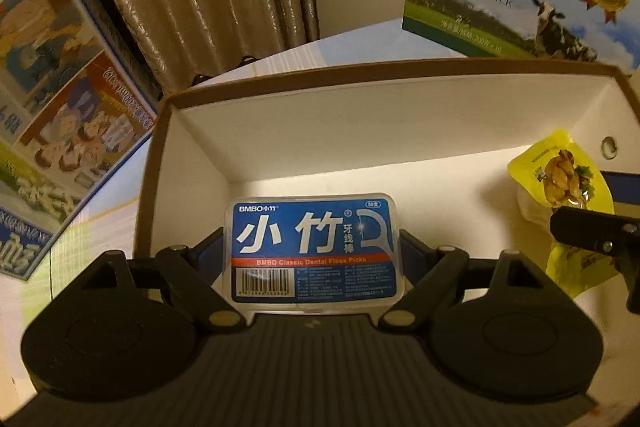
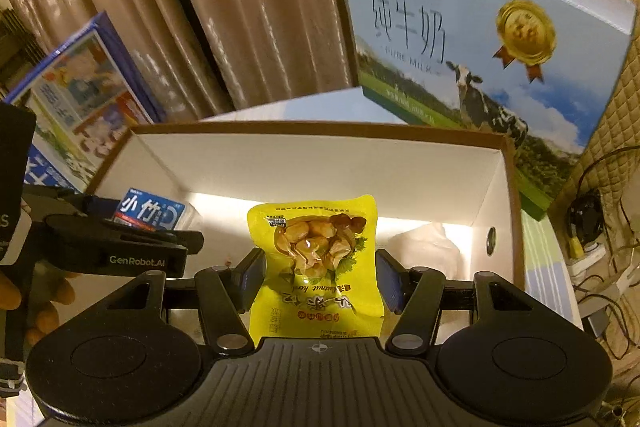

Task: Organize objects
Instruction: 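Carry floss box and snack packet into the brown box and open both grippers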

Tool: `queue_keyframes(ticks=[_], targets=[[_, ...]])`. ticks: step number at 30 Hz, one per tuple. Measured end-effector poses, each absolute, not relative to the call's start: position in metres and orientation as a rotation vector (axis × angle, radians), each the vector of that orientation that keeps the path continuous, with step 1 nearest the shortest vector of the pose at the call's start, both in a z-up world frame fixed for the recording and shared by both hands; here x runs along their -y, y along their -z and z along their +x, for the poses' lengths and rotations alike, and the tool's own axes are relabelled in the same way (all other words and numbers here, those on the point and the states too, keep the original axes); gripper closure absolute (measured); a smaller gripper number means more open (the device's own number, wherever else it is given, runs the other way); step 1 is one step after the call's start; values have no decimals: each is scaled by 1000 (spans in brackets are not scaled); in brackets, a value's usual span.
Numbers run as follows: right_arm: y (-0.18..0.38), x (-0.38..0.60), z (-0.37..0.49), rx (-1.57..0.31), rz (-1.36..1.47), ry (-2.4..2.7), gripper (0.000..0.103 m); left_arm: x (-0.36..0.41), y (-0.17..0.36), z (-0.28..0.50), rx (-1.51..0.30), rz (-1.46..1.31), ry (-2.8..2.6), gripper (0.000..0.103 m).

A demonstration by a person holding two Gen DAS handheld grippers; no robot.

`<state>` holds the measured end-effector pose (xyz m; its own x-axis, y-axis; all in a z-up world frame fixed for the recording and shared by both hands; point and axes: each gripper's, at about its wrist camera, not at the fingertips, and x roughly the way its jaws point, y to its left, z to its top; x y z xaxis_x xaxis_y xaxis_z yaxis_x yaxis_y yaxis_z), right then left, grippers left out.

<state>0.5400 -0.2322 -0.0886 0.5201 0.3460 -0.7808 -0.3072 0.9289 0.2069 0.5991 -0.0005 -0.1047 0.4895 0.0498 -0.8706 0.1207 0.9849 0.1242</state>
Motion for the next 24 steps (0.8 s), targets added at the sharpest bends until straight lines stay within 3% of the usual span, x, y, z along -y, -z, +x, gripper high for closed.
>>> queue_keyframes(ticks=[6, 10, 19, 24], targets=[[96, 225, 550, -957, 26, -394, 47, 8, 110, 610, -1056, 248, 45, 19], [99, 226, 554, -967, 38, -388, 47, 8, 109, 611, -1041, 245, 45, 9], [103, 222, 556, -954, 51, -379, 46, 1, 105, 607, -1037, 242, 41, 8], [100, 233, 559, -949, 175, -386, 39, -5, 99, 598, -1027, 226, 52, 8]])
